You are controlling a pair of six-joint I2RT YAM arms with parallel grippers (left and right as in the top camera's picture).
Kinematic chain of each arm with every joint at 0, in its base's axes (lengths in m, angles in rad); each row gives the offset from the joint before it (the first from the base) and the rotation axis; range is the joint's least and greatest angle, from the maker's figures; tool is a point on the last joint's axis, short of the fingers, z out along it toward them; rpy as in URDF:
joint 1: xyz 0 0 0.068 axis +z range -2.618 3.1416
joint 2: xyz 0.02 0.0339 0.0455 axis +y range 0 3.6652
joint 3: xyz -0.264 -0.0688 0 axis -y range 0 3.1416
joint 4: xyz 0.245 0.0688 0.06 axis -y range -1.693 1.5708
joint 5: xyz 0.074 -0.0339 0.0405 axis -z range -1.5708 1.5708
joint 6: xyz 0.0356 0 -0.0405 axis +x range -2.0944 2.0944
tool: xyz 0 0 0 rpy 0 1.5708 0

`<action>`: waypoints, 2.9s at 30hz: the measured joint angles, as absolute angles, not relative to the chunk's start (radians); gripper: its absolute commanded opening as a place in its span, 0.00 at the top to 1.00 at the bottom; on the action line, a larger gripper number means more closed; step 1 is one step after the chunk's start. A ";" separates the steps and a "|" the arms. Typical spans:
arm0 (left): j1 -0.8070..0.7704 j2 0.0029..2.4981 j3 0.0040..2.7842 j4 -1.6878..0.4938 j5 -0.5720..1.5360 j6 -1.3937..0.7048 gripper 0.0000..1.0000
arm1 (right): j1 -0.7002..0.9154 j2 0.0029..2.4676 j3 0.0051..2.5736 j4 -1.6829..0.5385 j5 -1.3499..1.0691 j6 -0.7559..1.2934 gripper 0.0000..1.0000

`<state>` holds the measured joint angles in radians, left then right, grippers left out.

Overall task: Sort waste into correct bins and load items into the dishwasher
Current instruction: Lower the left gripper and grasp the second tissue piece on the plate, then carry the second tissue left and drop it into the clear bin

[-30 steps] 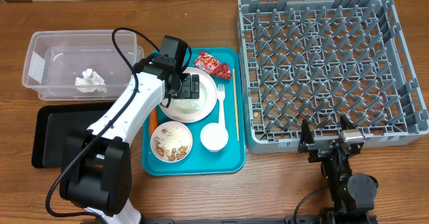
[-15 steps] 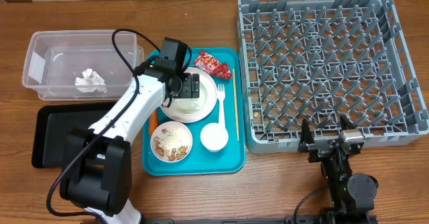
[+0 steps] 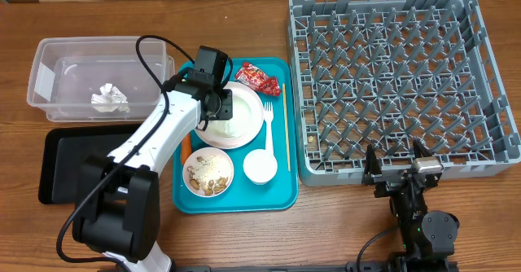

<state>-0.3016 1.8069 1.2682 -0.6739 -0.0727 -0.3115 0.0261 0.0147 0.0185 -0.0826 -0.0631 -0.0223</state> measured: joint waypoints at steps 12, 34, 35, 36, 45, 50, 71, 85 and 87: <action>-0.302 1.807 1.268 -0.683 -0.072 -0.315 0.87 | 0.026 0.015 0.019 -0.082 -0.063 -0.022 0.00; -0.302 1.807 1.398 -0.828 -0.012 -0.313 0.96 | 0.026 0.015 0.019 -0.082 -0.063 -0.022 0.00; -0.302 1.806 1.432 -0.850 -0.011 -0.313 0.96 | 0.026 0.015 0.019 -0.083 -0.063 -0.022 0.00; -0.302 1.806 1.463 -0.867 -0.011 -0.313 0.96 | 0.026 0.015 0.019 -0.083 -0.063 -0.022 0.00; -0.246 1.806 1.684 -0.989 -0.007 -0.313 0.96 | 0.026 0.015 0.019 -0.082 -0.063 -0.022 0.00; -0.149 1.802 1.697 -1.023 -0.006 -0.337 0.96 | 0.026 0.015 0.019 -0.083 -0.064 -0.022 0.00; 0.303 1.803 1.697 -0.997 0.008 -0.420 0.96 | 0.026 0.015 0.019 -0.082 -0.063 -0.022 0.00; 0.285 1.796 1.486 -0.711 0.024 -0.421 0.88 | 0.026 0.015 0.019 -0.083 -0.063 -0.023 0.00; 0.279 1.796 1.457 -0.673 0.031 -0.421 0.89 | 0.026 0.015 0.019 -0.083 -0.064 -0.022 0.00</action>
<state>0.2787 1.7962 1.4567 -0.6727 0.0307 -0.4206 0.0261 0.0147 0.0185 -0.0826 -0.0635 -0.0223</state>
